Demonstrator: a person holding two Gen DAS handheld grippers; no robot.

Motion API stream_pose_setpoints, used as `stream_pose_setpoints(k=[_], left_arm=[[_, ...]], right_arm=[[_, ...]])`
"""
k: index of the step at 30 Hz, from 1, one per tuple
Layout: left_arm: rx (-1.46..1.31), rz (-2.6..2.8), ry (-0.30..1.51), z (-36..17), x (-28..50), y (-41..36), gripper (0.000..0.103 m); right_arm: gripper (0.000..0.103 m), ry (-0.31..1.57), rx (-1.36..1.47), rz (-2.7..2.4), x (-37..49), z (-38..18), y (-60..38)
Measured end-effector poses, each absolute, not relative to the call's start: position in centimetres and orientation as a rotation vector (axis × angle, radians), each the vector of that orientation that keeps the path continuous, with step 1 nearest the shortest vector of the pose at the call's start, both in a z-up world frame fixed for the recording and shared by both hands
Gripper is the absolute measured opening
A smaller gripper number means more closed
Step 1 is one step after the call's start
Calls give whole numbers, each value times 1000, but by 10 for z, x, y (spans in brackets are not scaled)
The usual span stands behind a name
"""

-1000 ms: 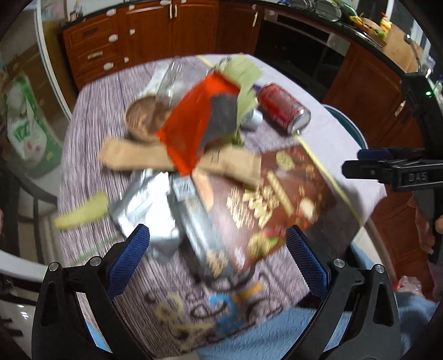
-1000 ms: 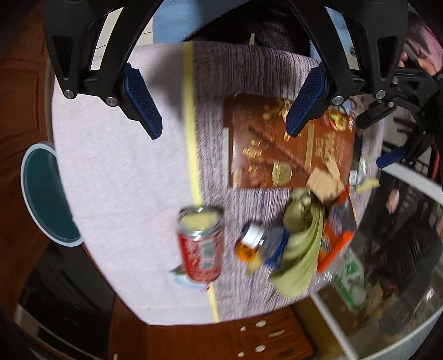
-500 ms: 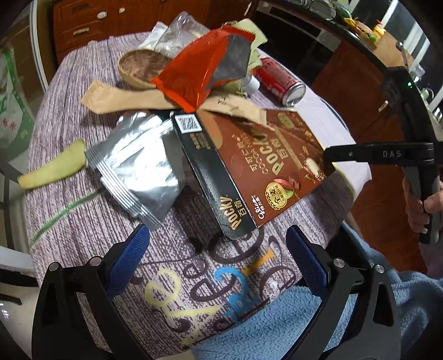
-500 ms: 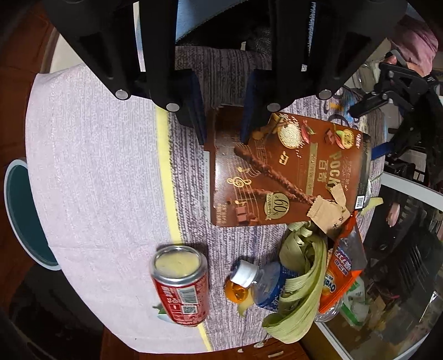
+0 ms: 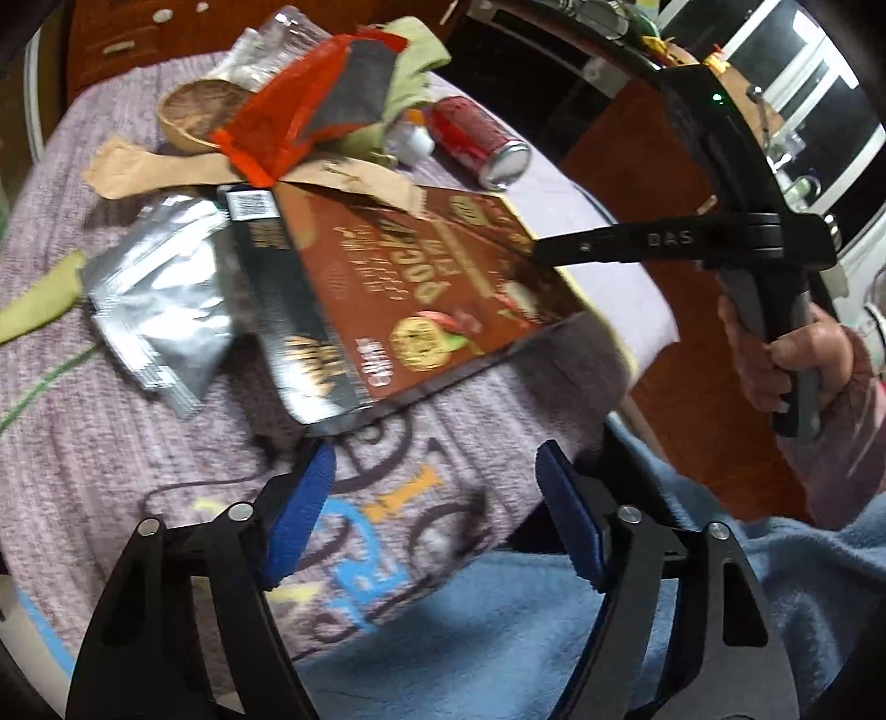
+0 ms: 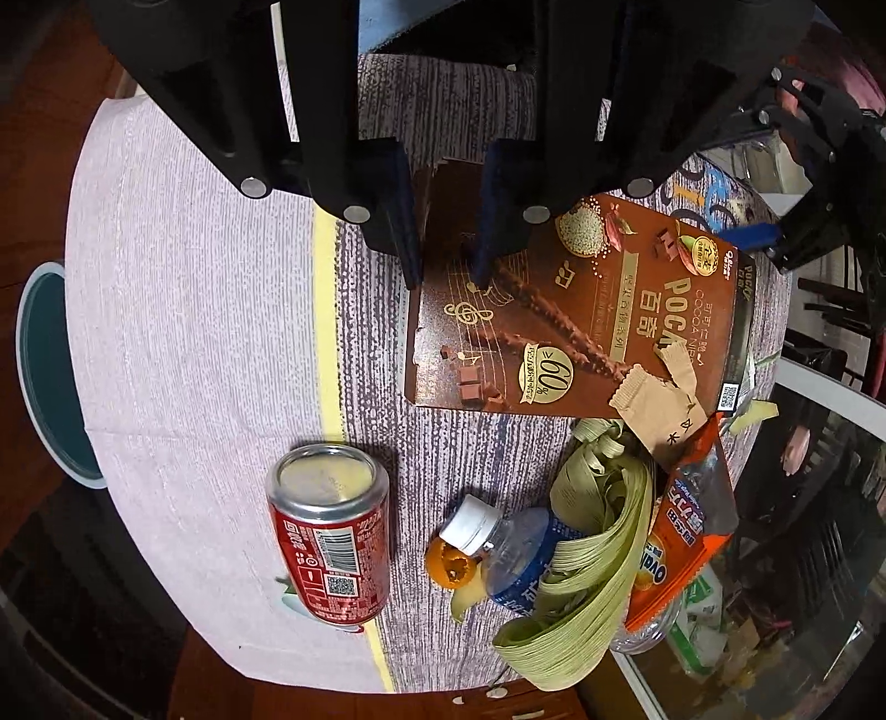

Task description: Collect trash

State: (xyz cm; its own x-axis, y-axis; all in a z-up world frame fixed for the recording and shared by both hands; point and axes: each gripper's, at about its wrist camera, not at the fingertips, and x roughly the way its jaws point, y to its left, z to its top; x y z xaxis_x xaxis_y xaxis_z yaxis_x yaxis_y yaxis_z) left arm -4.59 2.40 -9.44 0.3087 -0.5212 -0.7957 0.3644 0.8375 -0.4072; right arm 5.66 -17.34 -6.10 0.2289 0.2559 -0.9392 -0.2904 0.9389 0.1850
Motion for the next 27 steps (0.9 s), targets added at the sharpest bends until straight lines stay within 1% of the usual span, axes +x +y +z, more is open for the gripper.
stream_pose_setpoints(k=[4,7,11,18,24,25,26,27], left_arm=[[-186,-575,1110,-95,-40,16,73],[-235,-553,1102,-91,-34,15,63],[-267,-516,1028,-71,-32,14,58],[-416,-415,934,-45,-15,8,58],[-470,-340,903,-44,3,-3,58],[-473,-326,905,-47,6,-6,52],[-480,-322,918,-51,9,-7,37],[-486,-330,927,-53,11,-9,36]], right_arm=[[18,1287,1,394,57,-62,-178],[18,1294,33,410,58,-63,-186],[18,1305,70,439,59,-61,-191],[18,1316,163,483,59,-61,-209],[18,1315,194,506,59,-62,-219],[18,1318,198,509,59,-64,-221],[18,1322,202,510,60,-65,-223],[19,1322,206,511,60,-65,-225]])
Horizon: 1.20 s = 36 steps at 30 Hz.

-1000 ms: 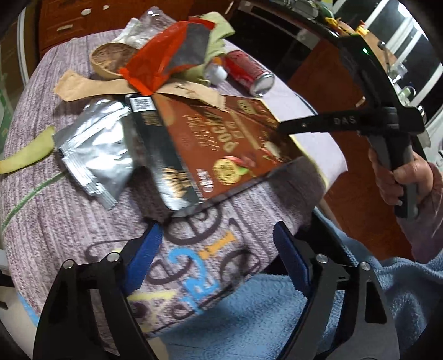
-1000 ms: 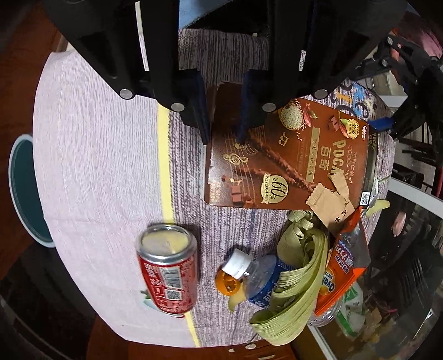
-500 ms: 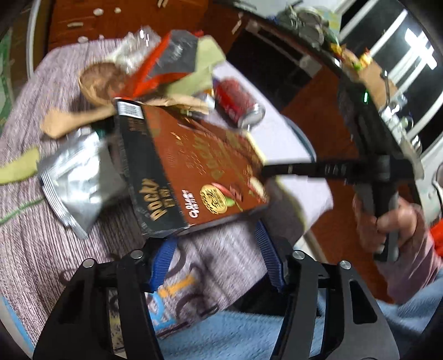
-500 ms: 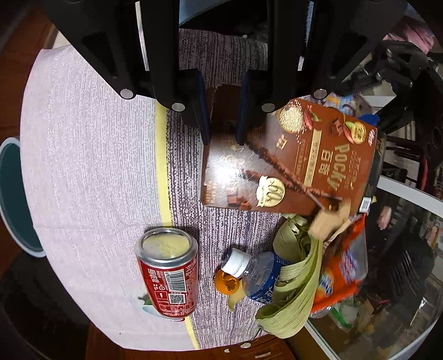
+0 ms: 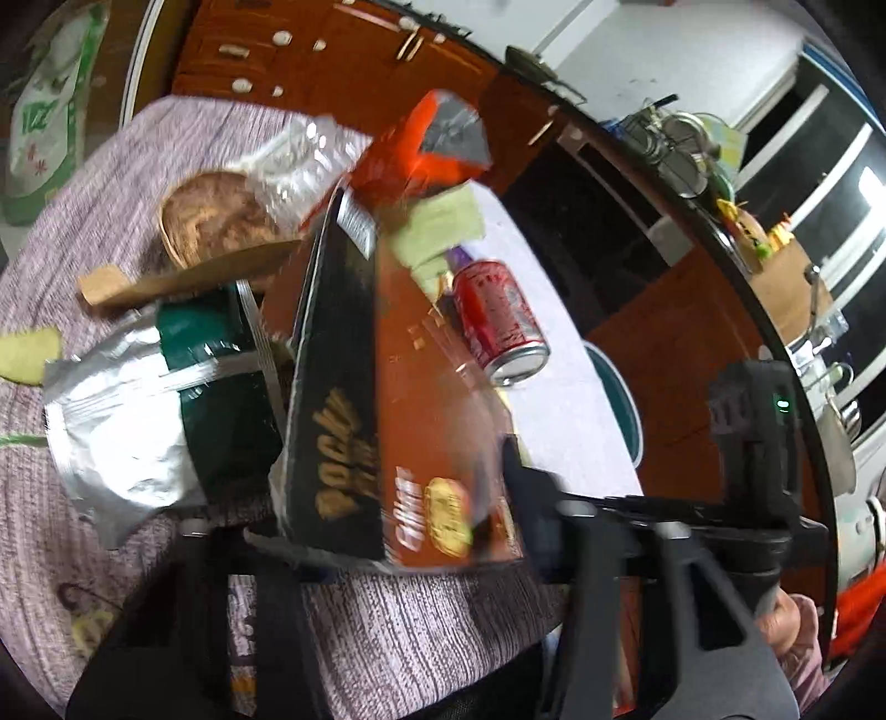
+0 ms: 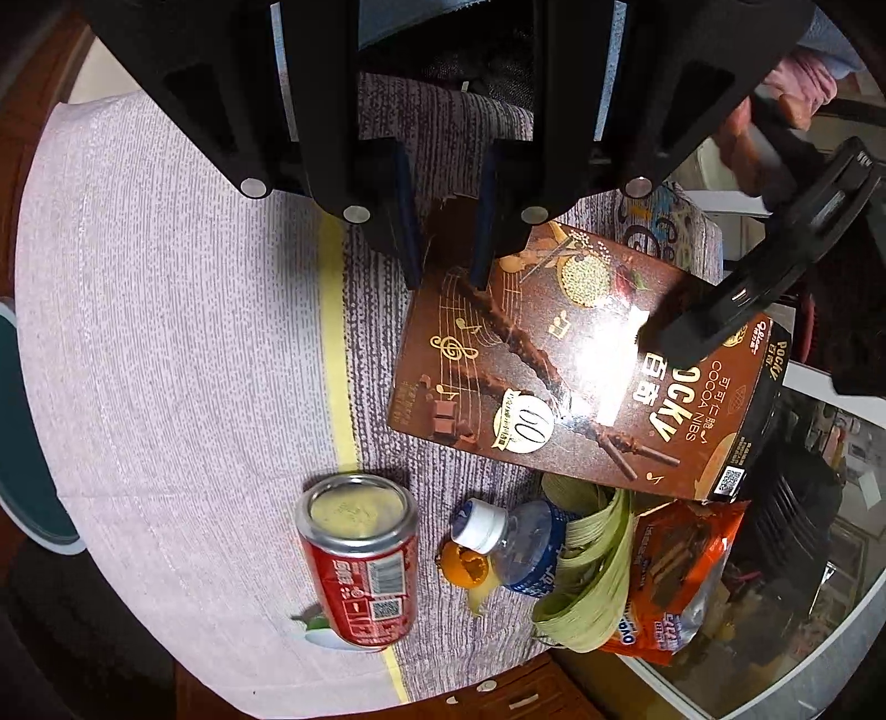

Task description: Collect trash

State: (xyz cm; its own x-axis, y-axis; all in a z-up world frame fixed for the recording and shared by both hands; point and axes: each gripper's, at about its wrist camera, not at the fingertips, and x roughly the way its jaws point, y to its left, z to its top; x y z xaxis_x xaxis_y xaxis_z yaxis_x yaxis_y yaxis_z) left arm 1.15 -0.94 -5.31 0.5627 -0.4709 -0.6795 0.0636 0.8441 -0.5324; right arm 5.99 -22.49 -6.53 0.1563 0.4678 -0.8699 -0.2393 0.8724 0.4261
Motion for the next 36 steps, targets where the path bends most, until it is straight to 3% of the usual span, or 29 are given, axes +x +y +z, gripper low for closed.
stream_pose_setpoints(k=[4,8,20,32,34,35,36], left_arm=[[-450,-358,921,-41,10,-8,28],[-333,-350,916,-22,0,1,26],[-284,-315,930,-13,-15,57,26],[-302,-353,930,-20,-10,68,27],[-300,-351,943,-21,-7,65,28],[-305,-355,953,-21,-5,64,28],[-306,-355,957,-21,-4,63,27]], right_arm=[[20,1324,196,491,61,-64,-236],[41,1275,203,469,65,-44,-248],[61,1116,38,545,91,26,-165],[62,1066,-61,592,139,38,-87],[54,1101,-53,610,144,30,-83],[29,1113,-52,617,145,28,-81],[14,1133,-53,622,145,24,-80]])
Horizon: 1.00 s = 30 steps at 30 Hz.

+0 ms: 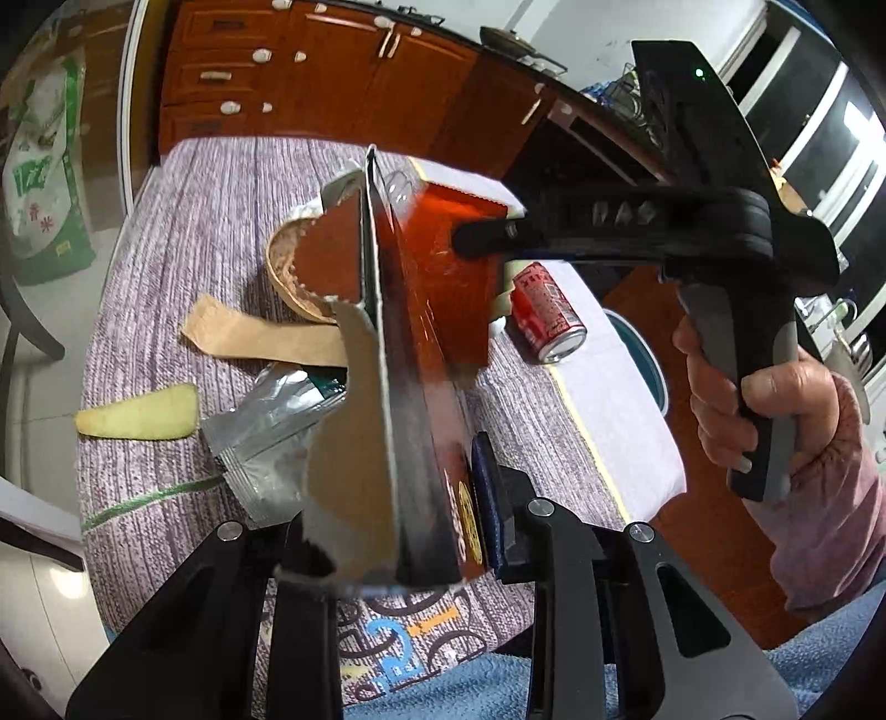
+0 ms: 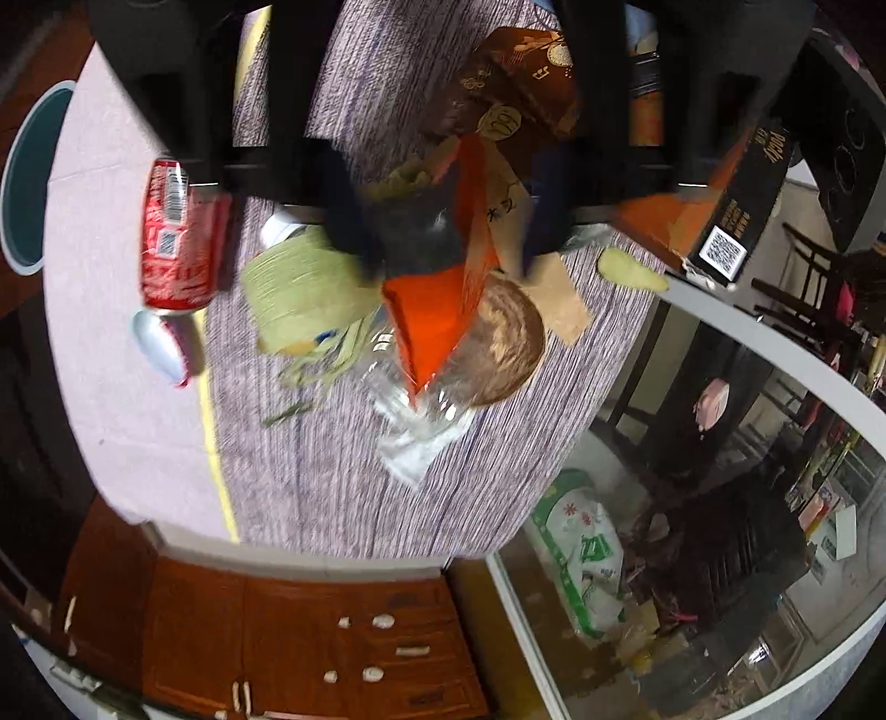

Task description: Collect trash

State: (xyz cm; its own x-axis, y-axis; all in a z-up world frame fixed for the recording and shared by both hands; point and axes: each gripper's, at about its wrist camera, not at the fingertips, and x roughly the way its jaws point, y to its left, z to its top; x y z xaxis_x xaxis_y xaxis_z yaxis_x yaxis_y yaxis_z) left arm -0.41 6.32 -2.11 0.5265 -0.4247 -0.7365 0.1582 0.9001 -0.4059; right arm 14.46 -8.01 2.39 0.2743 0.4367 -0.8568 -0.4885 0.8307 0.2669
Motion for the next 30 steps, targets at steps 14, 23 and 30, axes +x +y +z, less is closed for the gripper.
stream_pose_setpoints(k=[14,23,30], left_arm=[[-166,-342,819,60,1,29,23],[-38,-458,758,102,43,-62,23],[13,-567,759,102,76,-151,23]], right_arm=[[4,968,68,575,110,84,-155],[4,875,182,384,90,101,-281],[4,847,282,212,75,87,-388]])
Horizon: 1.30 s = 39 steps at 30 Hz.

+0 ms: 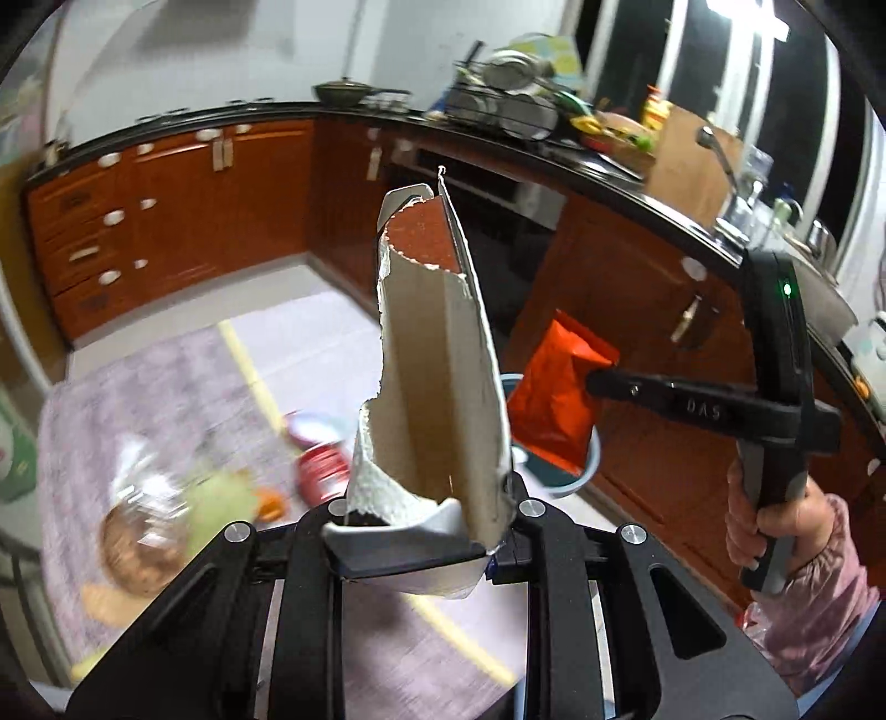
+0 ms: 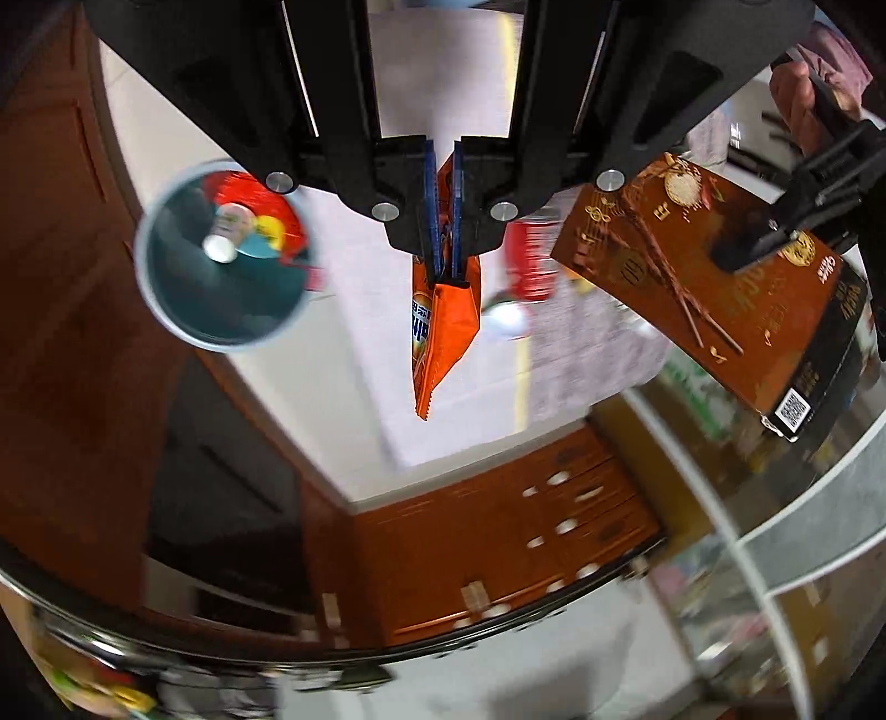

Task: Collect trash
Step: 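Carry the box piece and orange wrapper over the bin and release both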

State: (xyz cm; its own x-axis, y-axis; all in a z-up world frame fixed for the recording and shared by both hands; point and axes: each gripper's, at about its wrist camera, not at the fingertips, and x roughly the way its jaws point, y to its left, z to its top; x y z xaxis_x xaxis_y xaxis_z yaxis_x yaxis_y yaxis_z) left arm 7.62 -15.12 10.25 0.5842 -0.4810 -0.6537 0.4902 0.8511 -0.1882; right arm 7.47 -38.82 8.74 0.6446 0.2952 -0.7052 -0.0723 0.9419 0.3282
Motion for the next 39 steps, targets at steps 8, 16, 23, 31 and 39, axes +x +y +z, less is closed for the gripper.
stream_pose_setpoints(k=[8,16,23,31,39], left_arm=[[68,-666,829,72,118,-248,23],[88,-730,891,33,160,-330,23],[109,-769,979,-13,196,-379,23],[145,-741,1103,-77,228,-414,38],[143,-669,1096,-87,236,-399,68]], right_arm=[[4,851,373,68,64,57,-484],[4,908,415,-19,67,22,-534],[4,973,450,-69,81,-13,-560],[4,1032,453,-109,102,-39,-568],[4,1076,451,-101,122,-58,-564]])
